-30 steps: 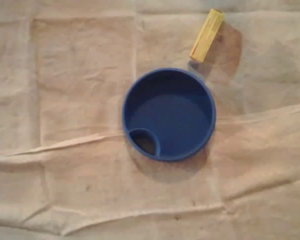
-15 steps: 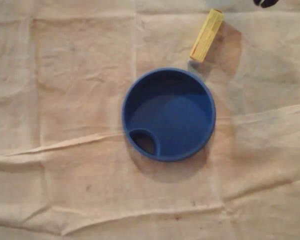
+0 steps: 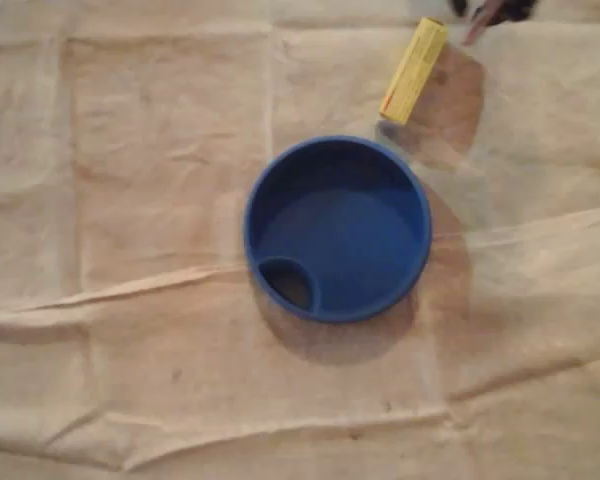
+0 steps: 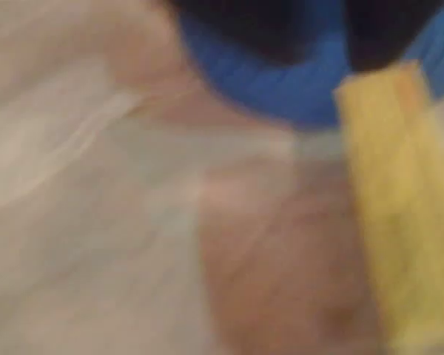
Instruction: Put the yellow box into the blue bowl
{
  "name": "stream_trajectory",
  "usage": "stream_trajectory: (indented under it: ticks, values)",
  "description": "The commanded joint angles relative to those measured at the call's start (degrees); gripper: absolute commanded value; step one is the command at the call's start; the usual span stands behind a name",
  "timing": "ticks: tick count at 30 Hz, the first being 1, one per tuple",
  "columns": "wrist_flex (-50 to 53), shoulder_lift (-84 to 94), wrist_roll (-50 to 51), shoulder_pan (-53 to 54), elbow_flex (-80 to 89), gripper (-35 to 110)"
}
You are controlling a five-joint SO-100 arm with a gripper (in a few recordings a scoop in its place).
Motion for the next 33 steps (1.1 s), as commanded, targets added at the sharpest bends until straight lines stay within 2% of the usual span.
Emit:
stream_trajectory:
  ticks: [1, 4, 14, 26, 33]
  values:
    - [0.35, 0.18, -4.39, 2.37, -2.90, 16]
    - [0.44, 0.18, -8.53, 3.52, -2.72, 22]
    - [0.26, 0.18, -19.69, 8.79, 1.76, 23]
    - [0.26, 0.09, -21.36, 14.15, 3.96, 28]
    - [0.09, 0.09, -21.27, 13.71, 9.93, 29]
